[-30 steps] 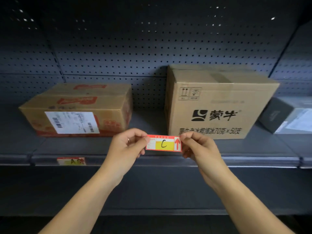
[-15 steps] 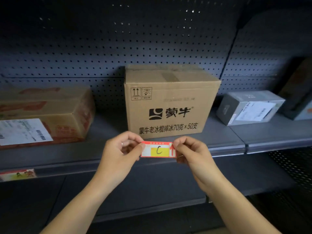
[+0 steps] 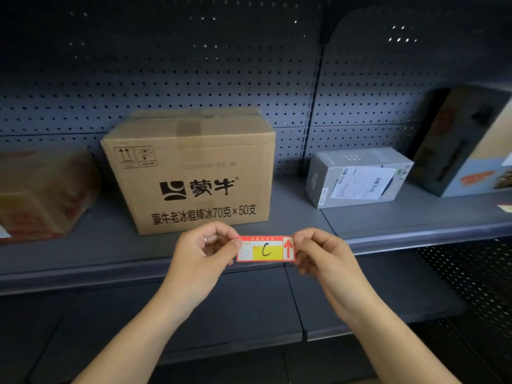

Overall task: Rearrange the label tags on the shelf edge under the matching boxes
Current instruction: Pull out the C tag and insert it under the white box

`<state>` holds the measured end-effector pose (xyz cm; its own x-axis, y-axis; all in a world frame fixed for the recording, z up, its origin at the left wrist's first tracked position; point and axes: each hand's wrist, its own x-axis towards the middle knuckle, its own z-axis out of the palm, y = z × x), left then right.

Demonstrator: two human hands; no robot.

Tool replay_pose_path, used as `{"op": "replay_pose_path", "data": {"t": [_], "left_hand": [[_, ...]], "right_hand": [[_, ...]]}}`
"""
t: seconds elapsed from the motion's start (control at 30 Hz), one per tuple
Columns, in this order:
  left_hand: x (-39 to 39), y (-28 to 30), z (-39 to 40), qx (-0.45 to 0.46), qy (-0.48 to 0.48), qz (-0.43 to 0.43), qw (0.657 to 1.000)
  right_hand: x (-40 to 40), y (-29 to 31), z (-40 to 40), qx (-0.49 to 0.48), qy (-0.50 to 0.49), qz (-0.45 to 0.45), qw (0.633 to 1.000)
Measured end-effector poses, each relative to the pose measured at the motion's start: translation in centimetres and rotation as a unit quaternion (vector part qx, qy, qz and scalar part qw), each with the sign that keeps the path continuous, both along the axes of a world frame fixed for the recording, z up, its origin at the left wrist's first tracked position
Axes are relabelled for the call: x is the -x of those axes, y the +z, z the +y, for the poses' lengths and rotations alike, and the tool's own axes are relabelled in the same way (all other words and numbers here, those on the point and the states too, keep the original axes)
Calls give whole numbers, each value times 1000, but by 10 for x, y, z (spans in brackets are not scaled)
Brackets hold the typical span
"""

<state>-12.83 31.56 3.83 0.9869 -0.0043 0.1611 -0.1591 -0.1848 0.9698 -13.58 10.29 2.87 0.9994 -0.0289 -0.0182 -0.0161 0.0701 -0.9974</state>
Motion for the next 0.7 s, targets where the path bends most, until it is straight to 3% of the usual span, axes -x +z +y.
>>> {"op": "replay_pose_path", "data": {"t": [0.27, 0.5, 0.7], "left_hand": [[-1, -3, -119, -36, -27, 6, 999], [-16, -8, -146, -66, -44, 6, 997], [-32, -13, -158, -35, -71, 5, 997]], "right_hand": [[-3, 1, -122, 38, 5, -2, 999], [-10, -9, -152, 32, 7, 18, 999], [-15, -12, -166, 33, -30, 22, 999]]}}
